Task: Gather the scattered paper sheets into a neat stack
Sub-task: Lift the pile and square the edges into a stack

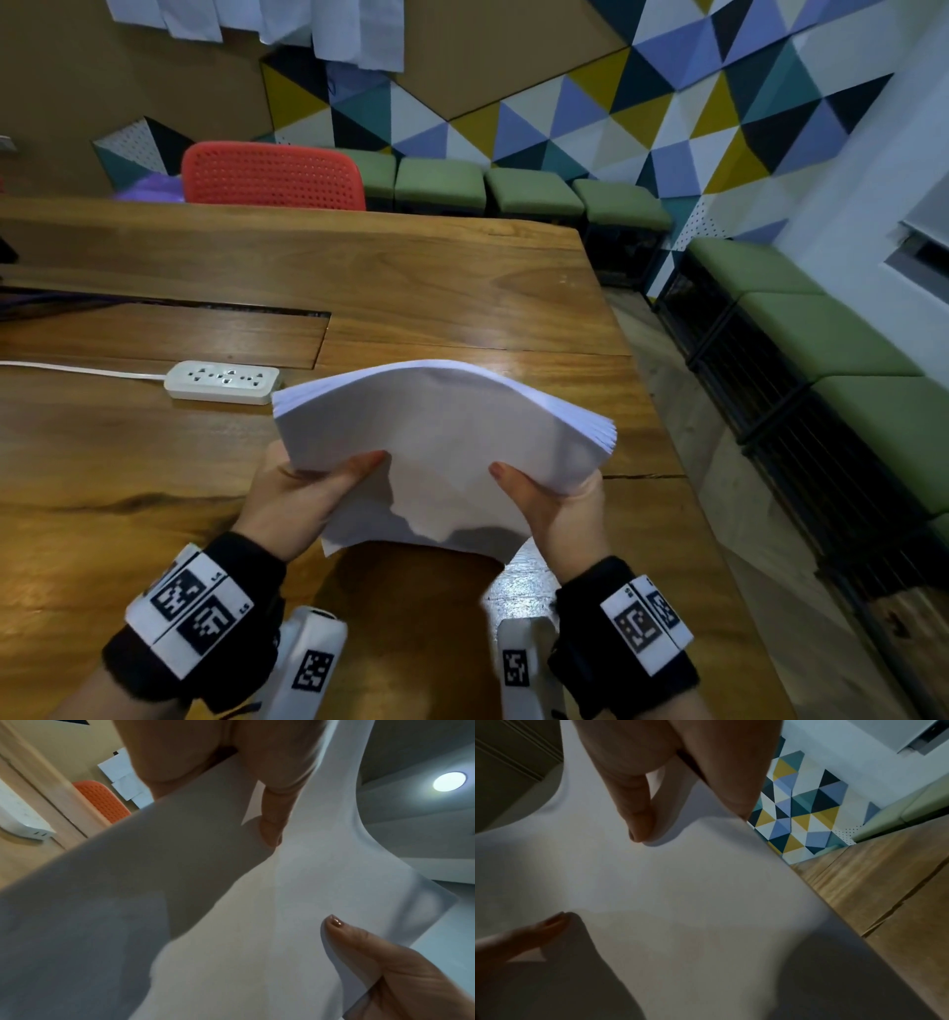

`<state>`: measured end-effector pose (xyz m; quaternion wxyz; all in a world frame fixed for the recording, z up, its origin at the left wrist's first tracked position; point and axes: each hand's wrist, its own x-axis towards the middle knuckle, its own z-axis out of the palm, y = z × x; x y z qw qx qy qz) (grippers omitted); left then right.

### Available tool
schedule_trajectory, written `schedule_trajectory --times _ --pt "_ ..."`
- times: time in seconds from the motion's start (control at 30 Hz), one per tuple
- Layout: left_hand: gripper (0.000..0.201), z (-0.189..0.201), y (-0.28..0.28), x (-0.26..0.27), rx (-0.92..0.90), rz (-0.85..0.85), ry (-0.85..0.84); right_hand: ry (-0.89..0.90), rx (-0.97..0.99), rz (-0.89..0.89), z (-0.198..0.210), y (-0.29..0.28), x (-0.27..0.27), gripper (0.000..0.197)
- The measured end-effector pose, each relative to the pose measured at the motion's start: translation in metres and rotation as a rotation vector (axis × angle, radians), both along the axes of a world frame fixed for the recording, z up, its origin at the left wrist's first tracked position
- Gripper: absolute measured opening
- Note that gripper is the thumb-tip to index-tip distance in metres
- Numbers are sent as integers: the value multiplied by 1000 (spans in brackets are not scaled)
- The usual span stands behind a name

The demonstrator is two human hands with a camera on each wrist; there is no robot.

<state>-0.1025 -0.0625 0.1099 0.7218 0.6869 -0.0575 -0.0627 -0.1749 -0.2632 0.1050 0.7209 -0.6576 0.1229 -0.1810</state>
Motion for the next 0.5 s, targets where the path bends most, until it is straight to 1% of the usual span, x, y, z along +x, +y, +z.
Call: schedule_trajectory --times 0.07,0.13,0.17,0.23,0.27,0.3,0.37,0.43,0.47,0.5 --pt "31 -3 2 1 -9 -16 23 8 -4 -14 -3 1 0 36" --pt "59 -6 3 -1 0 -32 41 49 -44 -11 -6 4 -1 33" --pt "69 -5 4 -1 20 -34 25 53 -51 -4 -5 5 -2 31" --pt "79 7 7 -1 16 -23 -63 -24 -25 -10 8 3 -4 28" --pt "84 15 9 1 -26 -15 -121 -105 -74 -16 19 1 -6 35" --pt "83 23 11 4 -76 -8 -183 -190 -149 -12 31 -2 -7 37" --pt "68 35 15 10 -139 -12 -294 -316 -228 27 49 -8 -7 32" --pt "51 43 13 9 -151 -4 -353 -370 -208 35 55 -9 -6 24" --pt "45 46 12 7 -139 5 -360 -376 -194 37 55 -10 -5 21" --pt "42 47 10 6 -118 18 -367 -373 -185 32 56 -9 -4 24"
